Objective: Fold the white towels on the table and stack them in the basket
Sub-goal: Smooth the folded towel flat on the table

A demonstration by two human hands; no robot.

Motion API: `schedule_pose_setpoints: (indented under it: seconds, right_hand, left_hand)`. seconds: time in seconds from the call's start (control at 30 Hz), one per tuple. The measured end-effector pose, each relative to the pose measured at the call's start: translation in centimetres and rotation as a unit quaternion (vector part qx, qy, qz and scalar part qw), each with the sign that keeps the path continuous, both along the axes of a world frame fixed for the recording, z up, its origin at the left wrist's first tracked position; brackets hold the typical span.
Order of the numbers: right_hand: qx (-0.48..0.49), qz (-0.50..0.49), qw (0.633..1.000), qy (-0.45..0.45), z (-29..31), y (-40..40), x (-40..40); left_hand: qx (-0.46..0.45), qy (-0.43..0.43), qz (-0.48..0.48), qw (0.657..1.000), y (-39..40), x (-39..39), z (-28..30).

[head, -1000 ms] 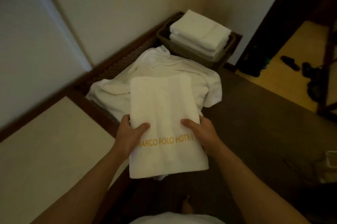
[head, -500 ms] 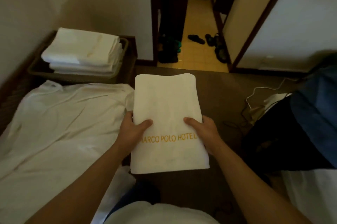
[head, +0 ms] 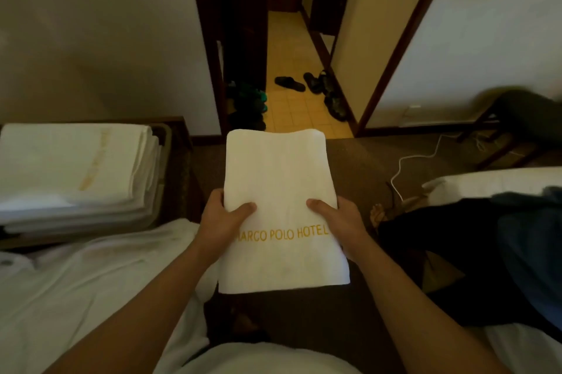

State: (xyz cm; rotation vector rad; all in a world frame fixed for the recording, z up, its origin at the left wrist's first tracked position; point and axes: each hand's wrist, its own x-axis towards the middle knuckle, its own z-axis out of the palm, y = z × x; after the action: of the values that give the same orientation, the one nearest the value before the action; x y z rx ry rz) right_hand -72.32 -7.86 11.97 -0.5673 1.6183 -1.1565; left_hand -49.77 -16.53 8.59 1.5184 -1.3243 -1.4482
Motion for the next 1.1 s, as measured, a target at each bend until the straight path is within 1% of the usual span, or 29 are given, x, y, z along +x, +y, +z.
schedule_pose_setpoints:
  seconds: [0.1,0.2,0.27,0.33,0.47,0.6,0.73,0.8,0.9,0.97,1.1]
  right_hand:
    - [-0.011,0.027,0.999,0.018,1.1,-6.8,1.2]
    - [-0.017,0.07,0.997,0.03,2.1,-13.6,3.4]
    - [-0.017,0.104,0.994,0.034,2.6,-18.0,5.4]
    - [-0.021,0.149,0.988,0.039,3.3,-22.1,7.9]
    - [-0.029,0.264,0.963,0.052,4.3,-29.9,14.1]
    - [-0.029,0.401,0.914,0.045,4.2,-37.1,21.3]
    - [-0.031,0.528,0.848,0.048,3.1,-43.7,28.8]
    - [-0.036,0.58,0.813,0.049,2.8,-46.5,32.0]
    - [-0.042,0.643,0.764,0.036,2.8,-50.2,35.7]
    - [-0.041,0.676,0.735,0.032,2.8,-52.2,37.4]
    - [-0.031,0.701,0.711,0.037,1.0,-55.9,39.1]
  left_hand:
    - [-0.006,0.013,0.011,1.0,-5.9,1.8,0.9]
    - [-0.014,0.026,0.054,0.998,-10.8,4.6,1.7]
    - [-0.022,0.033,0.097,0.995,-13.3,7.1,2.1]
    - [-0.03,0.021,0.147,0.988,-14.9,9.7,2.9]
    - [-0.025,0.013,0.26,0.965,-16.7,15.8,3.3]
    - [-0.016,0.005,0.392,0.92,-16.9,21.0,3.2]
    - [-0.005,0.026,0.525,0.851,-17.2,24.1,2.7]
    - [0.001,0.022,0.582,0.813,-17.8,25.0,2.7]
    - [0.008,0.029,0.647,0.762,-19.2,25.7,2.3]
    - [0.01,0.044,0.675,0.736,-20.3,25.9,1.8]
    - [0.033,0.07,0.711,0.699,-22.4,25.3,0.5]
